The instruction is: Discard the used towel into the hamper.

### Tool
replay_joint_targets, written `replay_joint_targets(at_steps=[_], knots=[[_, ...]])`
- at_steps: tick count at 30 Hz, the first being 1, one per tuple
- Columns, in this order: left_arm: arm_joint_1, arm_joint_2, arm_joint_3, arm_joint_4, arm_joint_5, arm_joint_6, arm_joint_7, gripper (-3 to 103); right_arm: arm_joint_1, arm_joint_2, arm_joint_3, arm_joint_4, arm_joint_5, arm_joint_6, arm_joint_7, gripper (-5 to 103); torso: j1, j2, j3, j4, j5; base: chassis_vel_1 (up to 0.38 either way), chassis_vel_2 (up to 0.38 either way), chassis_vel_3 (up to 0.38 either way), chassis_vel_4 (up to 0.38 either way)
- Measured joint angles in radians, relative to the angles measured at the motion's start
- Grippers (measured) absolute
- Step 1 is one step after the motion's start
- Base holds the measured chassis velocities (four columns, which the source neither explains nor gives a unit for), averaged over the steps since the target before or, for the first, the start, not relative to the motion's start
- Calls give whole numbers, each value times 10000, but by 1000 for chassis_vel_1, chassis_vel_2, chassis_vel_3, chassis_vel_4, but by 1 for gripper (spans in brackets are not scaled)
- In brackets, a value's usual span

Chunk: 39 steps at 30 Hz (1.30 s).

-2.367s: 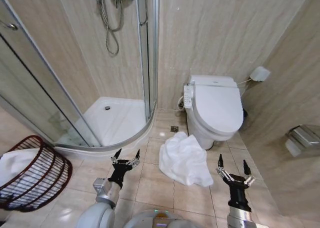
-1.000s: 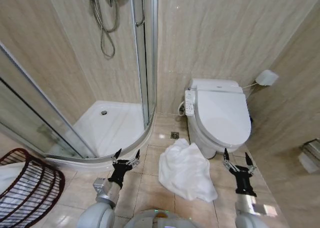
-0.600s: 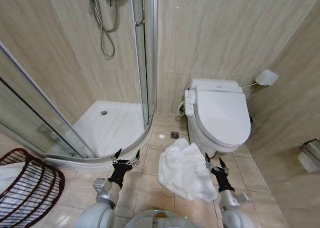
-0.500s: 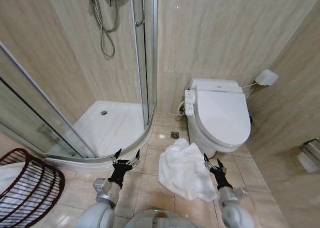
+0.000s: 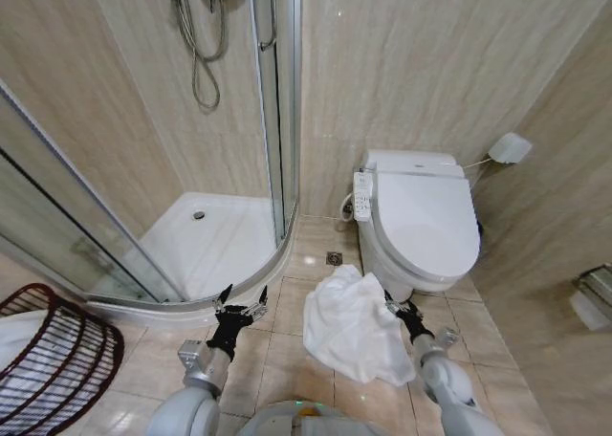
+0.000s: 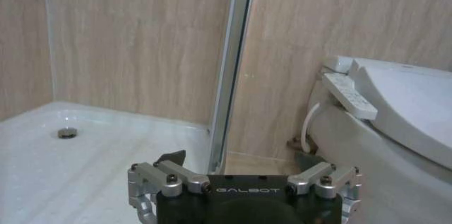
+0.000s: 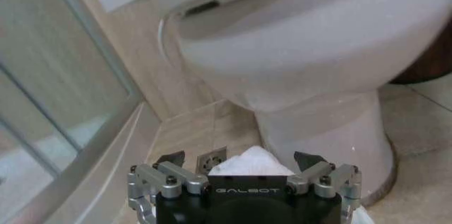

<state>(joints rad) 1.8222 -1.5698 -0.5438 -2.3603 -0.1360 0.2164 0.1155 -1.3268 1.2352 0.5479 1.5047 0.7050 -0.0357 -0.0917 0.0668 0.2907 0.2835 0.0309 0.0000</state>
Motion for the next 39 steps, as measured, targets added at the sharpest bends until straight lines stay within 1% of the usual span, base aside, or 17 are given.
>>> replay_joint_targets(at_steps=[2,3,5,10,13,14,17,20,22,26,29,30,33,34,35,38,39], knots=[[0,1,0,0,0,0,0,100,334,-157,-335,-484,-428,108,-103,100,0,0,0,0,0,0,0,0,0],[0,1,0,0,0,0,0,100,334,-157,-335,-484,-428,108,-103,100,0,0,0,0,0,0,0,0,0],[0,2,0,0,0,0,0,100,666,-254,-644,-954,-733,139,-97,100,0,0,0,0,-1,0,0,0,0],[0,0,0,0,0,0,0,100,1222,-216,-1032,-1592,-1006,125,104,100,0,1,0,-2,-2,0,0,0,0],[0,0,-1,0,0,0,0,100,1908,-194,-1556,-2322,-1612,116,229,100,0,1,0,0,-1,0,0,0,0],[0,0,-1,0,0,0,0,100,1908,-194,-1556,-2322,-1612,116,229,100,0,1,0,0,-1,0,0,0,0],[0,0,1,0,0,0,0,100,2515,-212,-1959,-3079,-1876,127,210,100,1,1,1,0,1,0,0,0,0],[0,1,0,0,0,0,0,100,2945,-238,-2213,-3693,-1860,136,115,100,0,1,1,1,-1,0,0,0,0],[1,0,0,0,0,0,0,100,3317,-267,-2425,-4310,-1830,185,-81,100,1,1,1,0,0,0,0,0,0],[0,1,0,0,0,0,0,100,3662,-270,-2565,-4838,-1824,269,-266,100,1,1,1,0,0,0,0,0,0],[0,4,0,0,0,0,0,100,4235,-252,-2741,-5598,-1770,454,-645,100,1,1,1,0,0,0,0,0,0],[0,4,0,0,0,0,0,100,4235,-252,-2741,-5598,-1770,454,-645,100,1,1,1,0,0,0,0,0,0],[0,1,0,0,0,0,0,100,4907,-209,-2836,-6447,-1441,689,-1233,100,0,1,0,0,1,0,0,0,0],[0,1,0,0,0,0,0,100,4907,-209,-2836,-6447,-1441,689,-1233,100,0,1,0,0,1,0,0,0,0],[0,0,0,0,0,0,0,100,5112,-196,-2864,-6717,-1213,760,-1465,100,1,1,0,0,0,0,0,0,0],[0,2,0,0,0,0,0,100,5646,-194,-3007,-7309,-543,599,-2048,100,1,1,0,0,-1,0,0,0,0],[0,2,0,0,0,0,0,100,5646,-194,-3007,-7309,-543,599,-2048,100,1,1,0,0,-1,0,0,0,0]])
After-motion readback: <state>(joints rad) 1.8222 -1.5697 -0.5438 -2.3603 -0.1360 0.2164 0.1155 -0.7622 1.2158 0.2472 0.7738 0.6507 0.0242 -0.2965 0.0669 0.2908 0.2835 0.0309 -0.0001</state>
